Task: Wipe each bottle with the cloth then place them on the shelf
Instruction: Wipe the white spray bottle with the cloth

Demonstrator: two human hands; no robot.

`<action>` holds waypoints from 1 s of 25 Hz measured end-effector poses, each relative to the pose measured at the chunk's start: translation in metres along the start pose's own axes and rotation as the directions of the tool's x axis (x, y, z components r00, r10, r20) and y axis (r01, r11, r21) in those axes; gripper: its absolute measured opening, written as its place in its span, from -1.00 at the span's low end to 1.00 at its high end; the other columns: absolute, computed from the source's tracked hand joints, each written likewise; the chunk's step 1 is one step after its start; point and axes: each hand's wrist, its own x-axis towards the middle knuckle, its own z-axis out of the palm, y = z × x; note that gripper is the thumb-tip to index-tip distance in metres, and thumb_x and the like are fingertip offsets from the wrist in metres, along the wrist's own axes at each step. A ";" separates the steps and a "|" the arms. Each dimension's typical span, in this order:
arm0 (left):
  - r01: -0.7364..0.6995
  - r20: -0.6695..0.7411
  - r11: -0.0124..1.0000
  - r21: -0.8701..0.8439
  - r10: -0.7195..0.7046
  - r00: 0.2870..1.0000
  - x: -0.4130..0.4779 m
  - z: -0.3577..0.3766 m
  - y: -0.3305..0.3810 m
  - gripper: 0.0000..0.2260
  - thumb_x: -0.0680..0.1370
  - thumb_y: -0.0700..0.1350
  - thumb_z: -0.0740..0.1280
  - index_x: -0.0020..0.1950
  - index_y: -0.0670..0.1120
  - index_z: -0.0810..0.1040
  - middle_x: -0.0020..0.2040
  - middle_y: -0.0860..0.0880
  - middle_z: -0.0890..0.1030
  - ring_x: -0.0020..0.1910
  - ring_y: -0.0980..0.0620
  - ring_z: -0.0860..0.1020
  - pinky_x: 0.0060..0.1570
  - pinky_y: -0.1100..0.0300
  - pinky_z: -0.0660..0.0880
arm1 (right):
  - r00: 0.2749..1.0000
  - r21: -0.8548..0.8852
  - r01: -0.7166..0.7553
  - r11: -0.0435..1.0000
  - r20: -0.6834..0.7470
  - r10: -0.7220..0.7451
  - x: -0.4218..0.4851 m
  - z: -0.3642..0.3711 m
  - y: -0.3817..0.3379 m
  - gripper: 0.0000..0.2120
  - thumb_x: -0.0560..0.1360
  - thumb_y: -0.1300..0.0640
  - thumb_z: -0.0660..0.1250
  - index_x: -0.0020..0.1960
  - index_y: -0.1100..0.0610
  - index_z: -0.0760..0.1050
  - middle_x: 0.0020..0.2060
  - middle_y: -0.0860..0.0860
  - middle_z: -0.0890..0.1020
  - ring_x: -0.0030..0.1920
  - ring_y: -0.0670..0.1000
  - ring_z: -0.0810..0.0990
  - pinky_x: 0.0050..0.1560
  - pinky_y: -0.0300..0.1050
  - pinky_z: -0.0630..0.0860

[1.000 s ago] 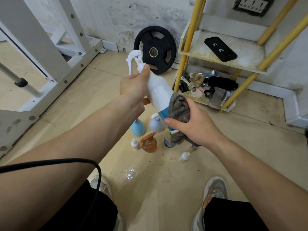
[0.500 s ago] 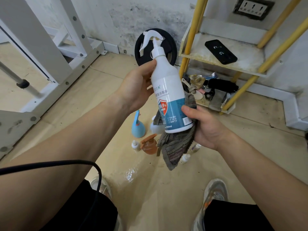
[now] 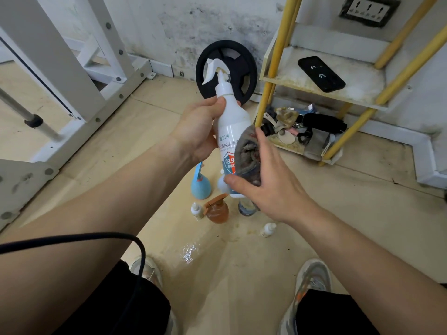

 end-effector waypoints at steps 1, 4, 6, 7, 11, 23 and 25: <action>0.000 -0.006 1.000 0.013 0.000 1.000 -0.001 0.003 -0.002 -0.80 0.68 -0.16 0.21 0.15 -0.18 0.60 -0.03 -0.08 0.67 -0.04 -0.07 0.63 0.05 -0.05 0.60 | 1.000 -0.055 0.020 0.998 -0.015 -0.020 -0.001 0.001 -0.002 -0.08 0.51 -0.39 0.20 0.64 0.02 -0.13 0.57 -0.03 0.19 0.52 -0.07 0.21 0.46 -0.10 0.24; 0.026 -0.008 0.998 0.051 -0.026 1.000 -0.010 0.014 -0.011 -0.82 0.67 -0.17 0.24 0.18 -0.16 0.60 -0.04 -0.11 0.67 -0.06 -0.09 0.62 -0.03 -0.04 0.62 | 0.995 -0.083 0.000 0.997 -0.104 -0.009 0.006 -0.003 -0.002 -0.30 0.65 -0.20 0.02 0.64 0.10 -0.12 0.58 0.05 0.17 0.53 0.02 0.20 0.41 -0.15 0.18; 0.047 0.015 0.996 0.075 -0.048 0.999 -0.018 0.023 -0.019 -0.85 0.66 -0.18 0.26 0.13 -0.13 0.60 -0.10 -0.10 0.64 -0.14 -0.07 0.57 -0.20 0.09 0.60 | 0.987 -0.057 -0.030 0.998 -0.157 0.020 0.014 -0.009 0.000 -0.41 0.68 -0.15 0.03 0.62 0.08 0.05 0.52 0.07 0.33 0.47 0.04 0.33 0.40 -0.07 0.30; 0.052 0.028 0.995 0.086 -0.054 0.998 -0.021 0.026 -0.022 -0.86 0.65 -0.19 0.26 0.11 -0.12 0.61 -0.13 -0.09 0.63 -0.18 -0.04 0.56 -0.21 0.11 0.58 | 0.982 -0.002 -0.041 0.999 -0.186 0.039 0.017 -0.011 0.002 -0.48 0.68 -0.14 0.05 0.57 0.06 0.20 0.42 0.05 0.46 0.40 0.03 0.43 0.34 -0.04 0.40; 0.032 -0.018 0.994 0.105 -0.031 0.999 -0.023 0.031 -0.023 -0.84 0.64 -0.21 0.28 0.17 -0.15 0.61 -0.20 -0.03 0.66 -0.31 0.04 0.62 -0.25 0.06 0.60 | 0.955 0.335 -0.130 0.933 -0.211 0.209 0.023 -0.015 0.010 -0.66 0.69 -0.14 0.08 0.30 -0.01 0.48 0.01 -0.17 0.60 0.08 -0.11 0.60 0.10 -0.02 0.53; 0.083 -0.144 0.990 0.114 -0.066 0.987 -0.018 0.028 -0.030 -0.79 0.64 -0.15 0.31 0.24 -0.18 0.57 -0.08 -0.13 0.66 -0.19 -0.08 0.63 -0.20 -0.01 0.62 | 0.986 -0.220 -0.074 0.973 -0.165 0.038 0.012 -0.006 0.001 -0.45 0.68 -0.12 0.07 0.58 0.09 0.13 0.40 0.08 0.43 0.33 0.11 0.45 0.21 0.04 0.43; 0.079 -0.127 0.987 0.141 -0.061 0.990 -0.021 0.032 -0.034 -0.79 0.64 -0.17 0.32 0.24 -0.18 0.57 -0.12 -0.07 0.66 -0.23 -0.02 0.63 -0.21 0.01 0.63 | 0.980 0.002 -0.099 0.995 -0.174 0.098 0.017 -0.009 0.006 -0.63 0.68 -0.13 0.09 0.40 0.01 0.37 0.20 0.00 0.58 0.18 0.03 0.55 0.04 -0.04 0.45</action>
